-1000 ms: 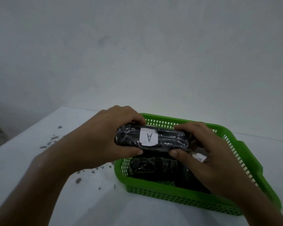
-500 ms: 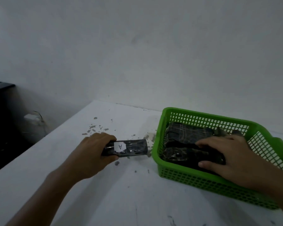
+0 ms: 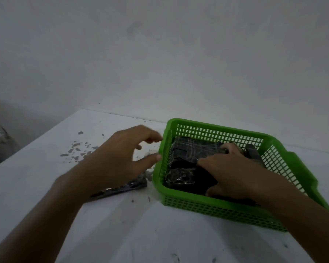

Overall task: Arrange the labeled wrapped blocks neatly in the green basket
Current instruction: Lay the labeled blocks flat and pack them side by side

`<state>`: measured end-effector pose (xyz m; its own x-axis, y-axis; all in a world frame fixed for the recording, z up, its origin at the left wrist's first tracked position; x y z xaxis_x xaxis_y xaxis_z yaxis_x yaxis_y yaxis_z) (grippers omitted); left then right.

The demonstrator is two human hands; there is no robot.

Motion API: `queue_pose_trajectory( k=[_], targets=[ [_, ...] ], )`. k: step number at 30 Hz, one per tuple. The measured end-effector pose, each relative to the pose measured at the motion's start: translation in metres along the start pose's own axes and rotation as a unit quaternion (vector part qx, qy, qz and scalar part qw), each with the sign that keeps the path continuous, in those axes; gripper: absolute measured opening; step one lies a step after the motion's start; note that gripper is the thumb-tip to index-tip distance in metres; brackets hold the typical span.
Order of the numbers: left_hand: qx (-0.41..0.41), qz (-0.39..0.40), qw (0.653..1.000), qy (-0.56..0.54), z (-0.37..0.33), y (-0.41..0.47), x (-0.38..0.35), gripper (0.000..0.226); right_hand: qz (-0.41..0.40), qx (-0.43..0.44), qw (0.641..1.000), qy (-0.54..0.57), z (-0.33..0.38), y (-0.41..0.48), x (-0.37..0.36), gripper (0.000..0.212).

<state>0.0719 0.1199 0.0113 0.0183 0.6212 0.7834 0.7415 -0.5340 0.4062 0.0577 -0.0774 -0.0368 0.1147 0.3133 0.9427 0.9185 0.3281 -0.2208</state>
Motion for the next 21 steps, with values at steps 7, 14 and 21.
queue_pose_trajectory(
  k=[7, 14, 21],
  targets=[
    [-0.050, 0.055, 0.997, -0.016, -0.024, 0.058, -0.051, 0.034, -0.019, 0.005, 0.994, 0.107, -0.020, 0.002, 0.008, 0.039],
    [-0.039, 0.116, 0.992, -0.034, -0.026, 0.061, -0.055, 0.027, -0.139, 0.041, 0.956, 0.254, -0.033, -0.014, 0.041, 0.035],
    [-0.030, 0.155, 0.985, -0.069, -0.024, 0.056, -0.055, 0.041, -0.151, 0.053, 0.944, 0.289, -0.031, -0.022, 0.041, 0.052]
  ],
)
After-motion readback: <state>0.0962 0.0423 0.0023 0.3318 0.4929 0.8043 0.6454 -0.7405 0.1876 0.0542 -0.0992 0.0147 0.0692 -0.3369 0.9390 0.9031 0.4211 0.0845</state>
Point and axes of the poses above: each hand's wrist, its own y-axis towards the middle knuckle, its own x-axis out of the back of the hand, z = x × y, the point moved 7 cm from there along y, towards the middle knuckle, and after that the axes turned 2 degrees about x, right-handed, at the moved point
